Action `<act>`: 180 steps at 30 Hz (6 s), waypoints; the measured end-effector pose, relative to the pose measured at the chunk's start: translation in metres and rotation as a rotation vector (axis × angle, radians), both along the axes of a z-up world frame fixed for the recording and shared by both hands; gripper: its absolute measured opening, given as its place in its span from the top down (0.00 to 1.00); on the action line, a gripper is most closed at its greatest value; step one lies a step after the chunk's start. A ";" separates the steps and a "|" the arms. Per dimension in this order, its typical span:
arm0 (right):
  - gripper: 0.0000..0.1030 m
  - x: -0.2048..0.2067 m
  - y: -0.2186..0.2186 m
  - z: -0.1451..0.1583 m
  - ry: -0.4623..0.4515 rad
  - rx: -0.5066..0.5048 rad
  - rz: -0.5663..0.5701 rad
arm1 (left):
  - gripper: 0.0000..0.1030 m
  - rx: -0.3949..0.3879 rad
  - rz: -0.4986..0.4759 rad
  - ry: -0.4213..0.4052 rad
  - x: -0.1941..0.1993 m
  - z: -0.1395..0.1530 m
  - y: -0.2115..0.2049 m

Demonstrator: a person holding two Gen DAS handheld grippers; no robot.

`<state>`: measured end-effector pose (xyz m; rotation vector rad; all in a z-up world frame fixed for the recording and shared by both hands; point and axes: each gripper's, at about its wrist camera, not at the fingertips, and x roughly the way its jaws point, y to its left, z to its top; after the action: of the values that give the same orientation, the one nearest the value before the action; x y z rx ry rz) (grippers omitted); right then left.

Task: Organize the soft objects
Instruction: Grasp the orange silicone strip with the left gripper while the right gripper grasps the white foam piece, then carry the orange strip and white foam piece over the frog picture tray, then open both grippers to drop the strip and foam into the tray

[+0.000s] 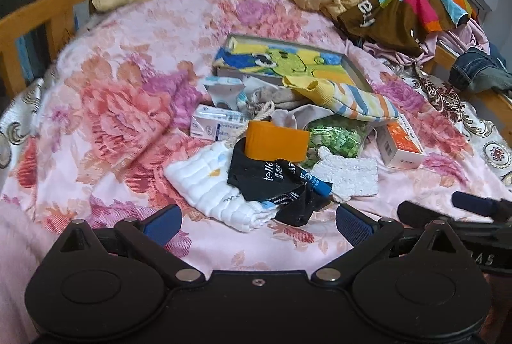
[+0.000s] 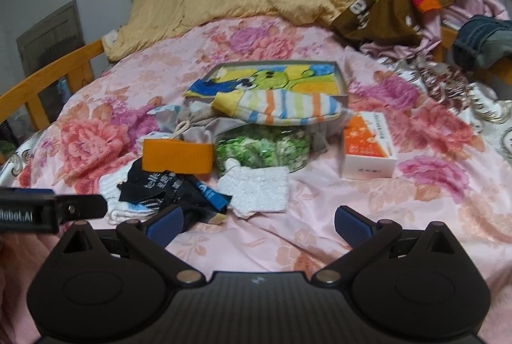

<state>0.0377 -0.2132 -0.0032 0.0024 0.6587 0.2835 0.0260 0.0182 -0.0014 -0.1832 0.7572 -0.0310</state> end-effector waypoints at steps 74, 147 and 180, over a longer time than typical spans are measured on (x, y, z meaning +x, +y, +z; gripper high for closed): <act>0.89 0.105 -0.004 0.013 0.105 0.157 0.332 | 0.82 -0.140 -0.453 -0.122 0.102 0.016 0.016; 0.65 0.360 0.033 -0.028 0.101 0.169 0.009 | 0.71 -0.255 -0.057 -0.106 0.355 -0.051 0.044; 0.04 0.224 -0.018 0.056 -0.248 0.131 -0.039 | 0.06 -0.018 -0.024 -0.395 0.207 0.042 0.011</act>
<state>0.2618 -0.2310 0.0533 0.1041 0.3926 0.2838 0.2328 0.0295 0.0409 -0.1783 0.3650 -0.0943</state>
